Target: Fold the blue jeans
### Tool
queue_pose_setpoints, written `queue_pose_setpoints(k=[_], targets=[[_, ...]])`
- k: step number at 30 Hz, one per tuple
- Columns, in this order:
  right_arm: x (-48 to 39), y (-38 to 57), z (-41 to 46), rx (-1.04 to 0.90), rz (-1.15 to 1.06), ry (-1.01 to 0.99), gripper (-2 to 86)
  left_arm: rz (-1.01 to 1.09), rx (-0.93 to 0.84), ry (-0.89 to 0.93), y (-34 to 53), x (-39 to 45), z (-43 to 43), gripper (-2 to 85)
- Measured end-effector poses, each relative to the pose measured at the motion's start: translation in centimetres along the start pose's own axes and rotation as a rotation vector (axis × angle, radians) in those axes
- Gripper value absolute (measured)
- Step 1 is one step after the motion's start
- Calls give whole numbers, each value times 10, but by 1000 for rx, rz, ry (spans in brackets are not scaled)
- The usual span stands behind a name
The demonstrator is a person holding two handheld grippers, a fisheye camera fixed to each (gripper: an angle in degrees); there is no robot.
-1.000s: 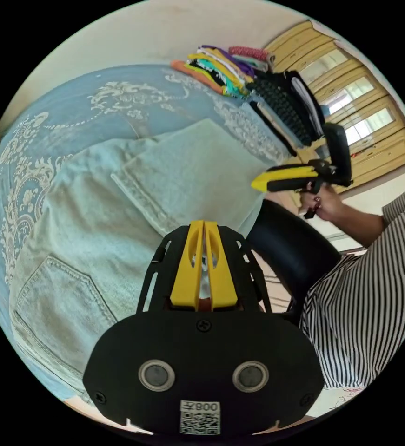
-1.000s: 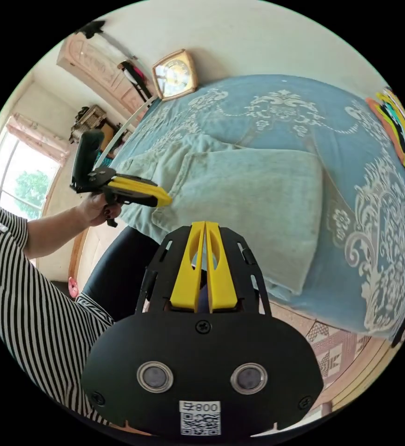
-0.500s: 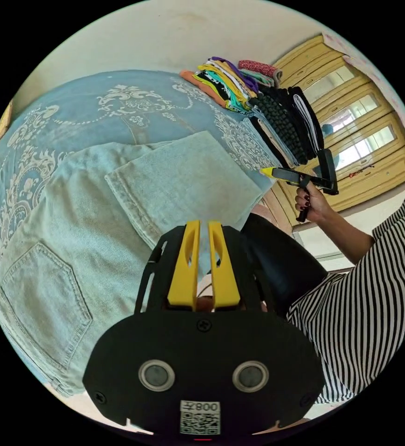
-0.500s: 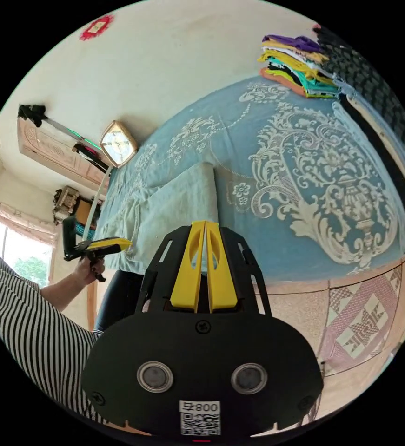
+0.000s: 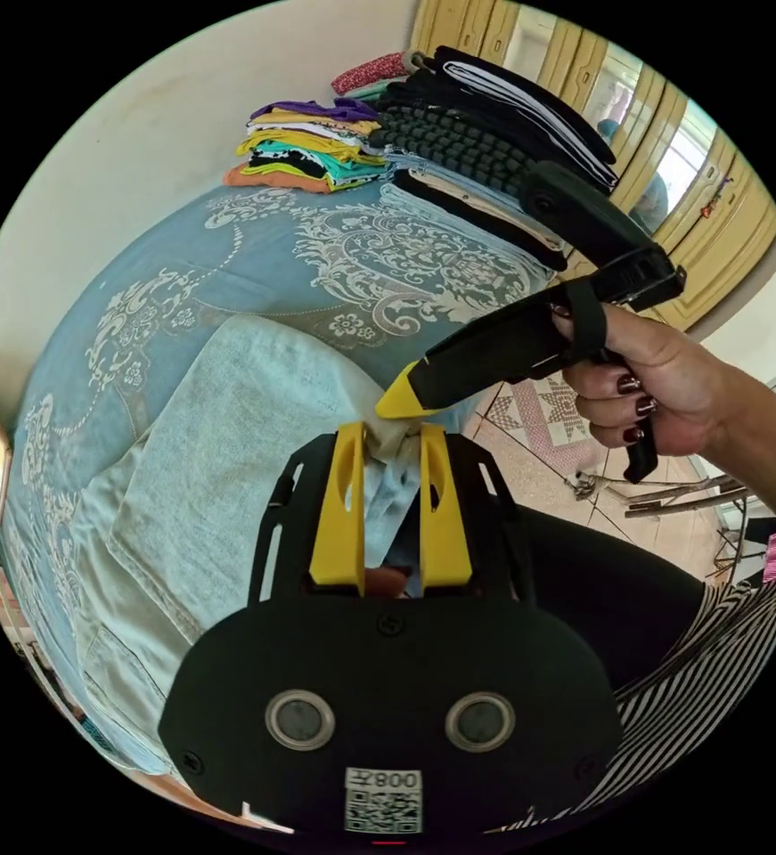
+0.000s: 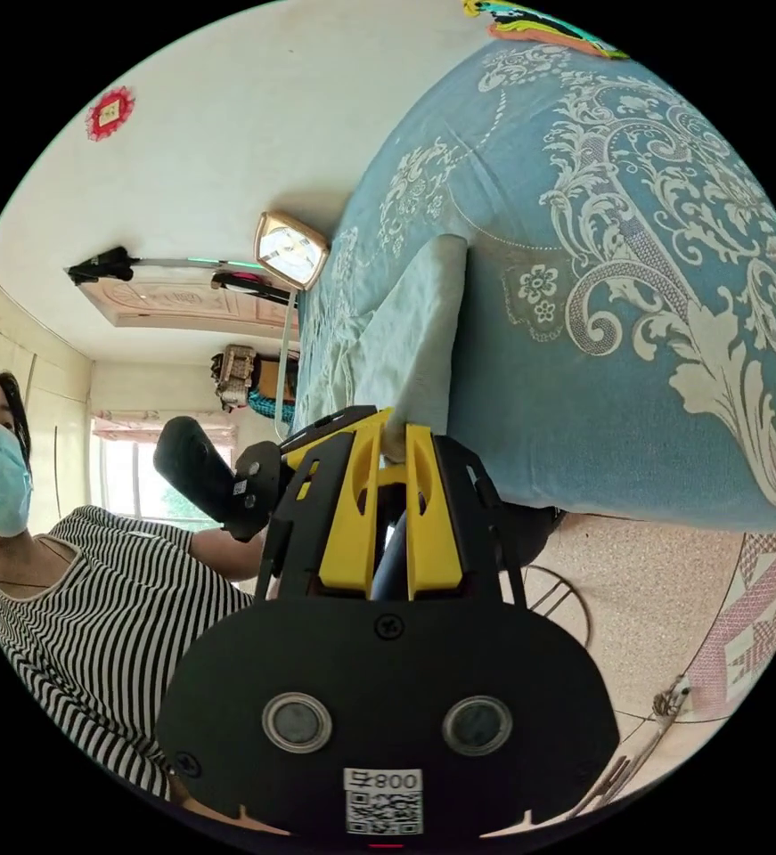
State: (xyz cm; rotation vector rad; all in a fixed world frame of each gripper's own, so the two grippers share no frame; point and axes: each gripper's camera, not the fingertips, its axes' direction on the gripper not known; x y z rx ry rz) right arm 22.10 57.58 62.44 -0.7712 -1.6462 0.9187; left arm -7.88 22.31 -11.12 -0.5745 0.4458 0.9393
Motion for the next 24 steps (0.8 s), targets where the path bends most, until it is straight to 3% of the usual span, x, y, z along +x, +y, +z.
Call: queue_pose_setpoints(k=[6, 14, 19, 24], targets=[[16, -40, -35, 156, -25, -11, 47, -83, 58, 75, 32, -4, -7, 70], [46, -156, 31, -68, 19, -5, 86, -75, 73, 44, 67, 6, -10, 68], [58, -171, 52, -82, 64, -128, 51, -86, 96, 51, 88, 2, -17, 64], [41, -171, 43, -30, 27, -69, 31, -14, 178, 77, 103, 6, -36, 58]])
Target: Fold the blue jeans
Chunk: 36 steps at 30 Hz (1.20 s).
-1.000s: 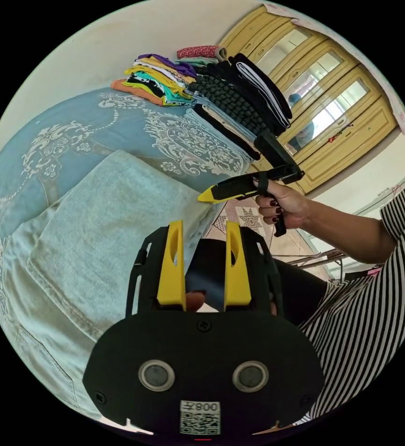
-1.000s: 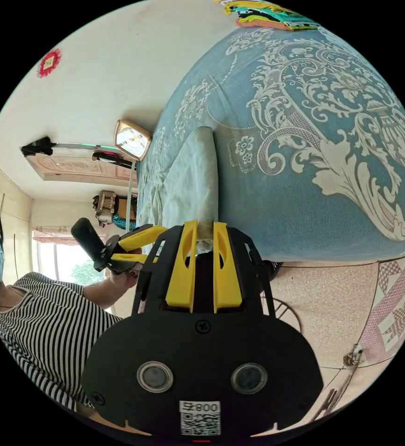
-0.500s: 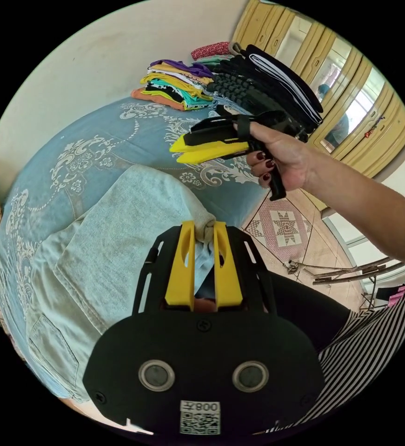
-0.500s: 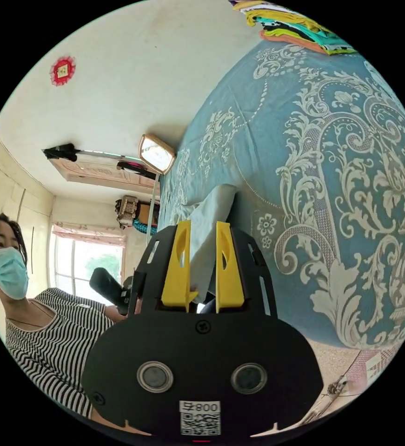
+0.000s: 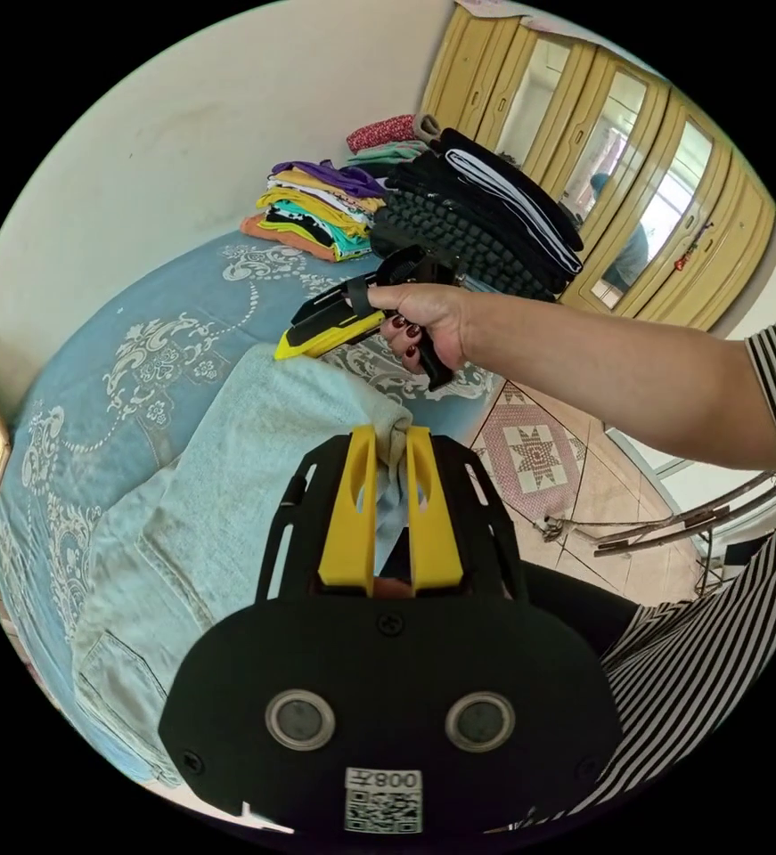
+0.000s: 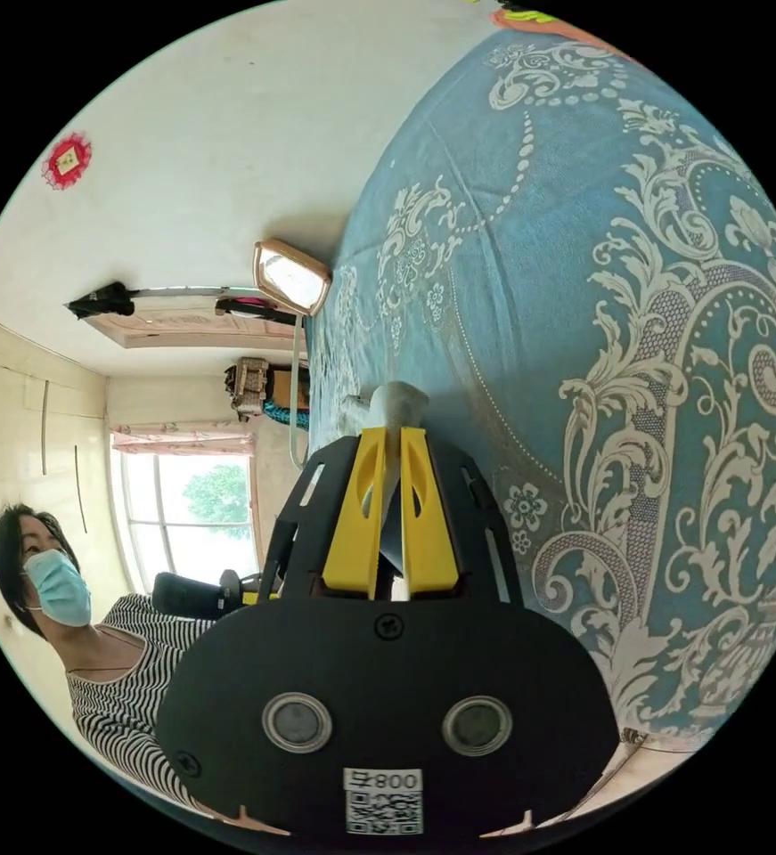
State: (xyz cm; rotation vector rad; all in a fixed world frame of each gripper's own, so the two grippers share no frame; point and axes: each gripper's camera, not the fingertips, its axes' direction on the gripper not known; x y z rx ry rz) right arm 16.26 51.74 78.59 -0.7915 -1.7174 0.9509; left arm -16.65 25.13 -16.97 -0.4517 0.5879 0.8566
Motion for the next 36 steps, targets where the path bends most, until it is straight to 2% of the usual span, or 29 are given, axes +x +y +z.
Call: queue_pose_setpoints(k=[3, 6, 10, 12, 18, 20, 26, 32, 36], targets=[[-11, 5, -10, 77, -14, -12, 27, 13, 75, 37, 10, -2, -12, 57], [-22, 13, -6, 125, -20, 65, 24, -43, 105, 118, 35, -17, -18, 58], [-54, 18, 41, 127, -56, 91, 25, -130, 166, 141, 85, -43, -45, 59], [-79, 17, 68, 127, -107, 65, 25, -217, 257, 166, 127, -70, -77, 60], [-177, 9, 193, 35, -340, 5, 27, -419, 481, 122, 248, -131, -161, 61], [-209, 7, 259, -26, -415, 22, 27, -481, 514, 94, 285, -147, -177, 61], [-248, 6, 436, -208, -487, 81, 26, -775, 617, 73, 417, -203, -197, 61], [-246, 12, 585, -339, -475, 187, 25, -980, 604, 87, 513, -252, -191, 63], [-238, 15, 647, -378, -472, 264, 22, -1055, 565, 116, 555, -281, -178, 65]])
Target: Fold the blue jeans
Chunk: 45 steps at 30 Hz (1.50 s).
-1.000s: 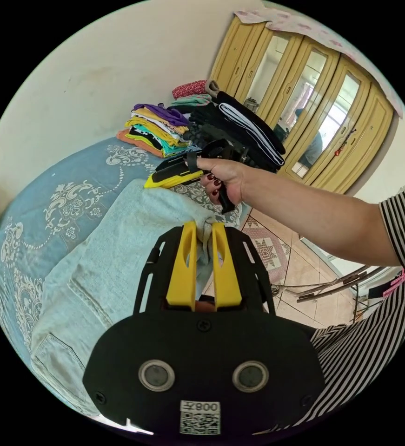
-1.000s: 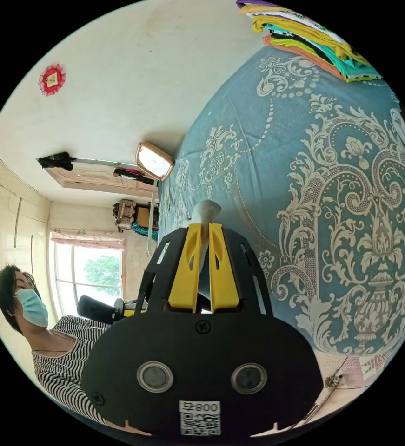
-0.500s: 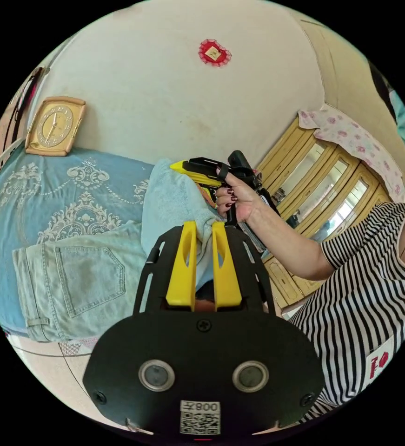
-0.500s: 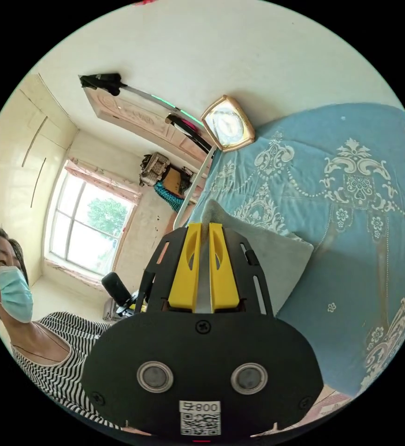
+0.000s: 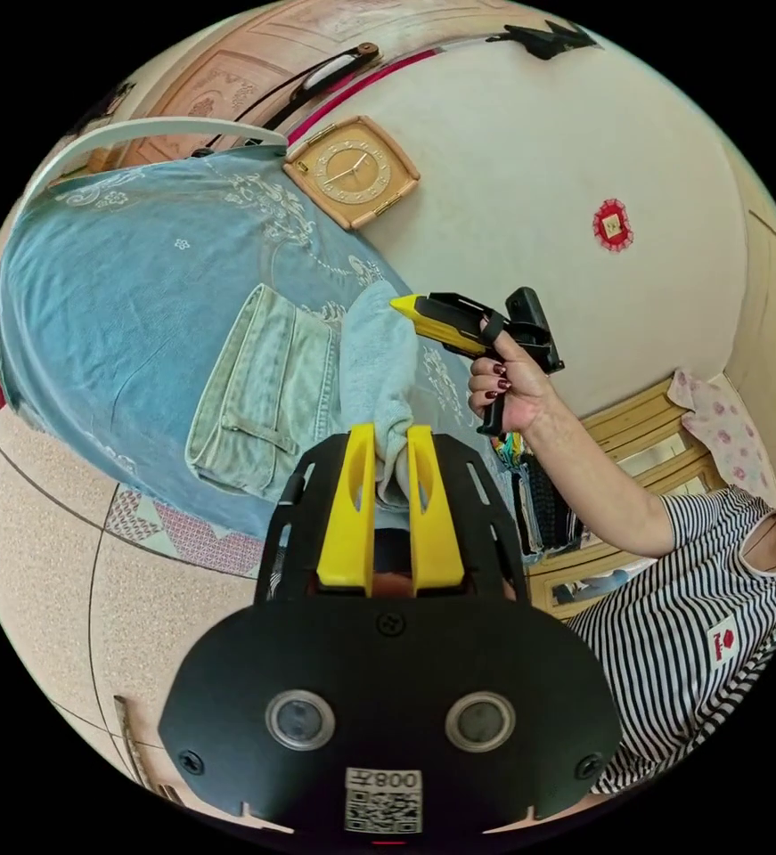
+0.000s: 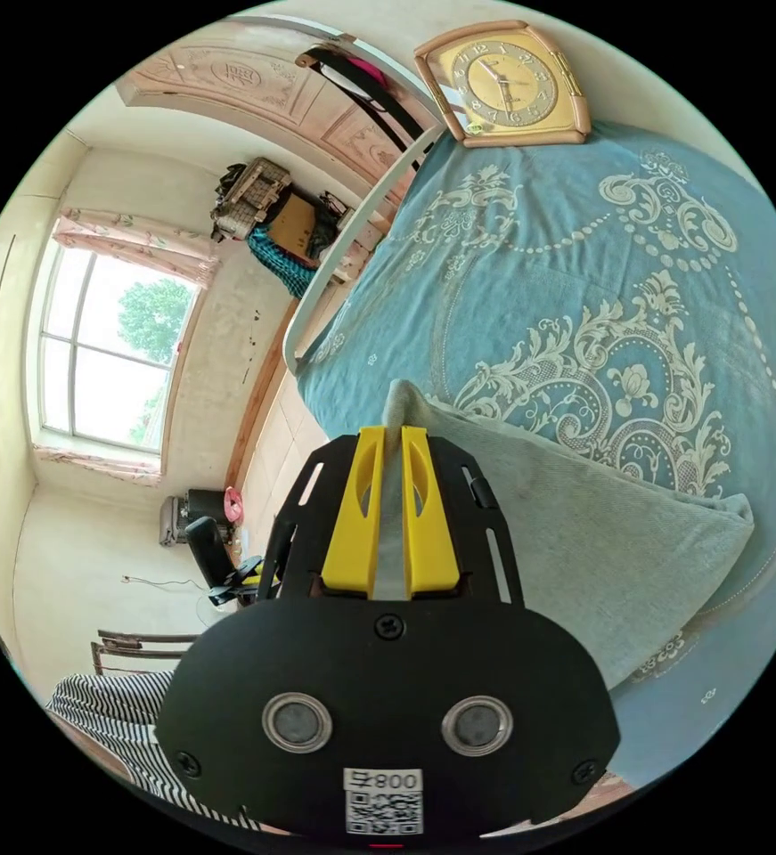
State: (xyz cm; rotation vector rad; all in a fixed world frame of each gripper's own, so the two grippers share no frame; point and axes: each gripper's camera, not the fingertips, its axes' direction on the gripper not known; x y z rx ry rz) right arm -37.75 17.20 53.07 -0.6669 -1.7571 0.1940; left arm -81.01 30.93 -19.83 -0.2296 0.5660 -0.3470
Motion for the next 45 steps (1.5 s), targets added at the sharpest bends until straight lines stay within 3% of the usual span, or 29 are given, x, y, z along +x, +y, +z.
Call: queue_pose_setpoints(k=[4, 9, 16, 20, 24, 31, 35, 41, 45], targets=[[-3, -13, 47, -50, -35, -18, 15, -121, 10, 23, 9, -41, -6, 68], [-10, -7, 63, 19, -128, -106, 4, -212, 91, 35, 23, -69, -20, 66], [-21, -24, 155, -146, -246, 123, 1, -119, 224, -147, 27, -41, -39, 14], [-19, -36, 207, -228, -255, 208, 0, 1, 86, -171, 9, -32, -9, 4], [-17, -41, 233, -261, -275, 232, 0, -62, -43, -325, 0, -55, 19, 1], [-26, -38, 227, -114, -338, 222, 0, -48, -11, -345, 5, -52, 22, 0], [-10, -59, 258, -211, -301, 254, 0, -50, -23, -363, 0, -57, 32, 1], [-18, -55, 257, -206, -381, 325, 0, -39, -6, -382, -2, -48, 40, 1], [-16, -34, 234, -142, -400, 206, 1, -33, -29, -407, -4, -51, 52, 2]])
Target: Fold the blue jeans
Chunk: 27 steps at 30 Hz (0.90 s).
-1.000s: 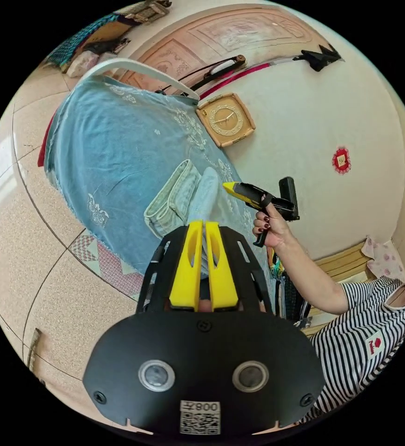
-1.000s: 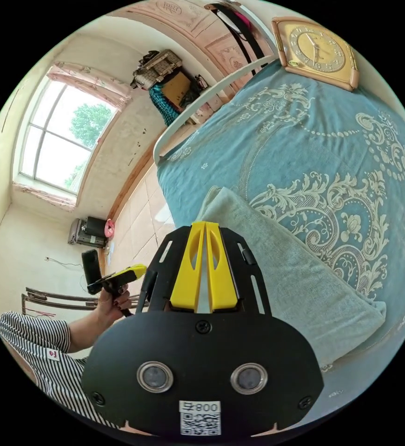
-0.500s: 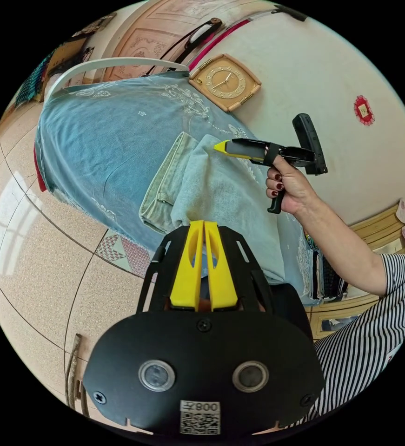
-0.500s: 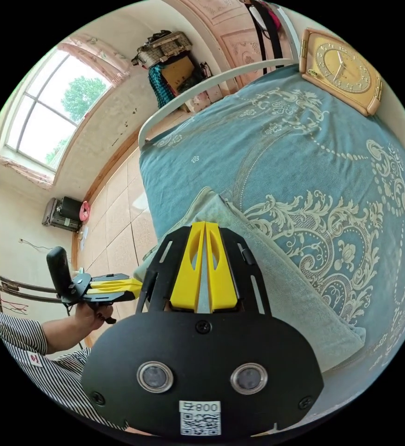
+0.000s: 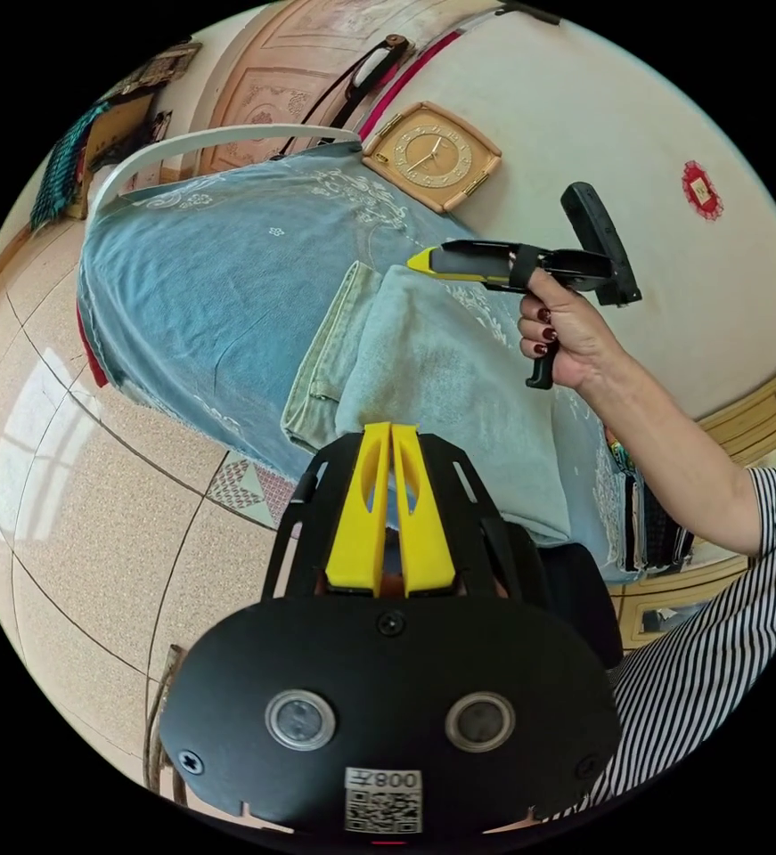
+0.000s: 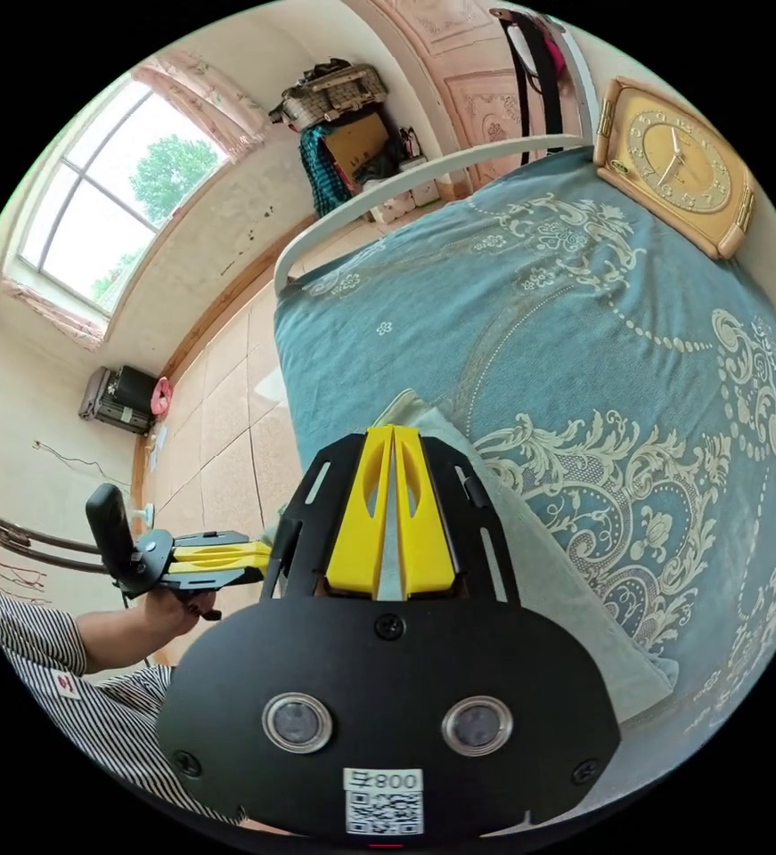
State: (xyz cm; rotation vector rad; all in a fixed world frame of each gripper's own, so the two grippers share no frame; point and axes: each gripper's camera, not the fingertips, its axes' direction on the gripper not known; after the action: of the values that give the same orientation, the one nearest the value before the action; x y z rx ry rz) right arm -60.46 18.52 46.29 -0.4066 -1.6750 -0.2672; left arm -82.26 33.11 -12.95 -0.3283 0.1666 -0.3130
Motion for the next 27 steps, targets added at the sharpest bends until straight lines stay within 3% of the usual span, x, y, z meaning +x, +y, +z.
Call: queue_pose_setpoints(k=[4, 8, 12, 15, 19, 27], targets=[[9, 12, 36, -178, -21, 76, 1, -36, 4, 10, -4, 1, 8, 2], [25, 19, 26, -188, -21, 35, 1, 18, 67, -12, -7, 21, 0, 2], [37, 44, -4, -121, 3, 15, 1, -18, -54, -15, -14, 11, 28, 5], [62, 90, -56, -20, 46, -46, 2, -65, 15, 98, -10, 7, 19, 10], [112, 198, -129, 104, 226, -120, 9, 0, 14, 238, 1, 22, 13, 27], [164, 384, -159, 166, 649, -325, 68, 118, -260, 472, 5, 96, 64, 72]])
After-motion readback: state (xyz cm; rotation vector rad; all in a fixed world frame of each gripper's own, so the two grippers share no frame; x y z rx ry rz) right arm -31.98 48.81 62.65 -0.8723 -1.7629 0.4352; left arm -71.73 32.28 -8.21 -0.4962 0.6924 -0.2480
